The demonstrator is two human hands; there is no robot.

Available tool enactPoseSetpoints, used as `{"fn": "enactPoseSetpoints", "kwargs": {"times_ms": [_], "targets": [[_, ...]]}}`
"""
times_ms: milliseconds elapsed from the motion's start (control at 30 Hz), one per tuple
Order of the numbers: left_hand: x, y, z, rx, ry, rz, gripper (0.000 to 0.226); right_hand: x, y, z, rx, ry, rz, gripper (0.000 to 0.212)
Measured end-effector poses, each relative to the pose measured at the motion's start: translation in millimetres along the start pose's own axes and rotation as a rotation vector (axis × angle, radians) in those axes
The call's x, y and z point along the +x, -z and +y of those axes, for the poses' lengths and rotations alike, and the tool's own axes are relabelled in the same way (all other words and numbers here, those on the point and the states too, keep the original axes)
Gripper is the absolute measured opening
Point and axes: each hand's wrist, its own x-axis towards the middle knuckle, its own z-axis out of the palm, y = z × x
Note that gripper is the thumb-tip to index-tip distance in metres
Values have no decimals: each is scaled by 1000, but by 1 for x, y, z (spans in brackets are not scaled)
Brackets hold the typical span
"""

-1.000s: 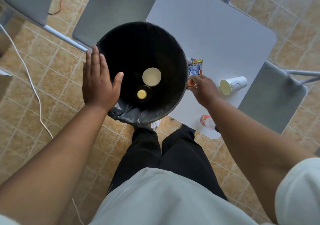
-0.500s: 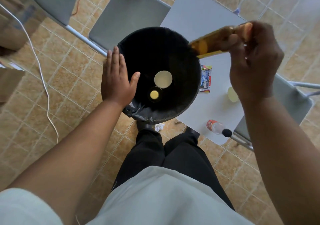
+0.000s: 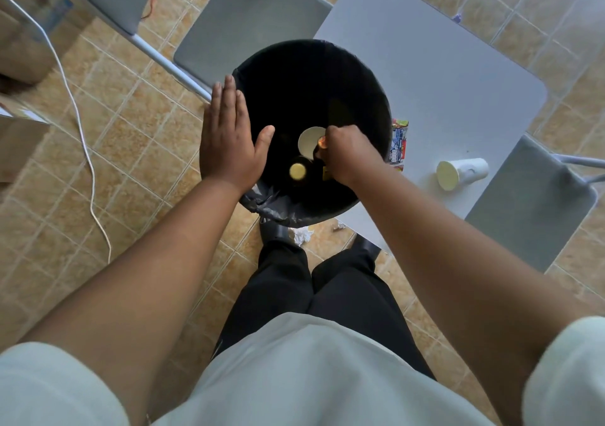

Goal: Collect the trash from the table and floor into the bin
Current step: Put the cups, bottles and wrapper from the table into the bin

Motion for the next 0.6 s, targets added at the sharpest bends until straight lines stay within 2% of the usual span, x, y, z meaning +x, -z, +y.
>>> {"fn": "enactPoseSetpoints", "kwargs": {"times_ms": [200, 300, 400, 500, 600], "targets": [[0, 0, -1, 5, 6, -7, 75, 9, -4, 7, 69, 19, 156, 17], [0, 0, -1, 4, 6, -7, 75, 3, 1, 10, 87, 91, 255, 26], [-1, 1, 0, 5, 7, -10, 75, -11, 8, 13, 168, 201, 448, 42], [-1, 1, 0, 6, 7, -10, 76, -25, 18, 21, 253, 294, 685, 39], [-2, 1, -1, 10, 2, -5, 76, -31, 24, 41, 315, 293, 850, 35]]}}
